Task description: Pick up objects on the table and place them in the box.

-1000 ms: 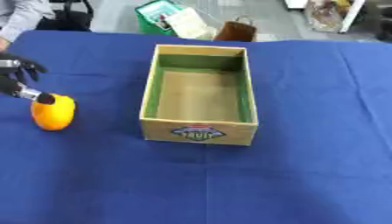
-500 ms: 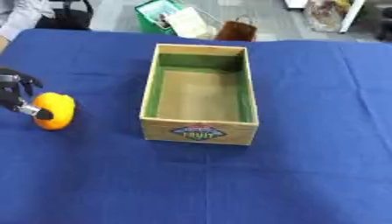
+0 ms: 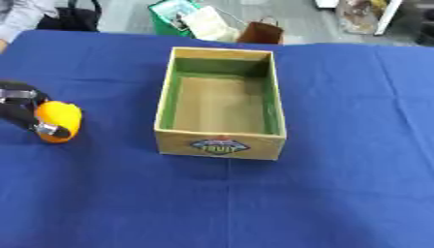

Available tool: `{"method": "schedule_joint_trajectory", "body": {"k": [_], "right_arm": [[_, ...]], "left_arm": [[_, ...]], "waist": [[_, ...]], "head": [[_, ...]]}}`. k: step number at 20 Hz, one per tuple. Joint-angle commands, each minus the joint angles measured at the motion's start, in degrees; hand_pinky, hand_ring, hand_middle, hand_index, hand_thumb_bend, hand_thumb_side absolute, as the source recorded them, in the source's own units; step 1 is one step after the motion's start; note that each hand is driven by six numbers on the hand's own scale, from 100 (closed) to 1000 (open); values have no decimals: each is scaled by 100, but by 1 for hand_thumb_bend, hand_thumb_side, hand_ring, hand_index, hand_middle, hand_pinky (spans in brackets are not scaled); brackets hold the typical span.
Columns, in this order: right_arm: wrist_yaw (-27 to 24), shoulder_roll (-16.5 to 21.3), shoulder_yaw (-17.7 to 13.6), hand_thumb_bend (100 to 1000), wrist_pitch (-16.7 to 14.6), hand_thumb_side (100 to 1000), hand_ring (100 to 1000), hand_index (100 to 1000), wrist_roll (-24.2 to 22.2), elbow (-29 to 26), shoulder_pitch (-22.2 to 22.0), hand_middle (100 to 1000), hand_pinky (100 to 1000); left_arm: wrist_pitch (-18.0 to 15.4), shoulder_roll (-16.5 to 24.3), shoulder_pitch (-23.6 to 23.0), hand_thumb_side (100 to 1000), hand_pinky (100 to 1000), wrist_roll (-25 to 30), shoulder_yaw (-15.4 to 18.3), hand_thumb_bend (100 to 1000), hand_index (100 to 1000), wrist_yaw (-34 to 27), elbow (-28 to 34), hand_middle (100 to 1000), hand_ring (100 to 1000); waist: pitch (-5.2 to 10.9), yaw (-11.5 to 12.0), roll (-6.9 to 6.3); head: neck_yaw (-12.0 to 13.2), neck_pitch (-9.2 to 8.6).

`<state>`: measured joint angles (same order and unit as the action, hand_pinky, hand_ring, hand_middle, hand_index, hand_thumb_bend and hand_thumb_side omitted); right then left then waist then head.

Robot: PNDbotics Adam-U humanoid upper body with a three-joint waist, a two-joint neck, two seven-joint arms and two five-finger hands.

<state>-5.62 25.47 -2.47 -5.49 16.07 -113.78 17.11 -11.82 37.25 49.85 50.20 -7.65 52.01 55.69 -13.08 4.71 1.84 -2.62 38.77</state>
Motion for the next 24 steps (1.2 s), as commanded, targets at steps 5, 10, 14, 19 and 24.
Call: {"method": "schedule_joint_trajectory", "body": {"k": [5,10,14,19,24], "right_arm": [[12,79,-58,100,-8,1000,753,799,-1,-81,31,709,765],[11,77,-66,100,-11,1000,754,799,12,-81,22,709,765],[3,80,-70,100,-17,1000,754,799,24,-81,20,708,765],[-5,78,-70,100,-20,1000,754,800,28,-81,20,708,765],[-9,74,-72,100,-23,1000,754,800,28,-81,17,708,766]], "left_arm": [[-69,138,74,438,566,-57,-9,373,765,53,72,635,674],[-167,130,70,178,577,-102,52,100,746,-73,106,601,671],[-118,156,99,300,555,-206,119,100,724,-358,250,575,641],[126,184,125,321,510,-455,161,100,686,-520,402,538,587],[451,211,215,332,469,-876,205,100,653,-446,581,509,545]], "waist": [[87,2,-24],[93,7,-21],[97,13,-15],[101,12,-10],[100,1,-5]], "head": [[7,42],[-20,40],[-113,41],[-210,20],[-398,-26]]}}
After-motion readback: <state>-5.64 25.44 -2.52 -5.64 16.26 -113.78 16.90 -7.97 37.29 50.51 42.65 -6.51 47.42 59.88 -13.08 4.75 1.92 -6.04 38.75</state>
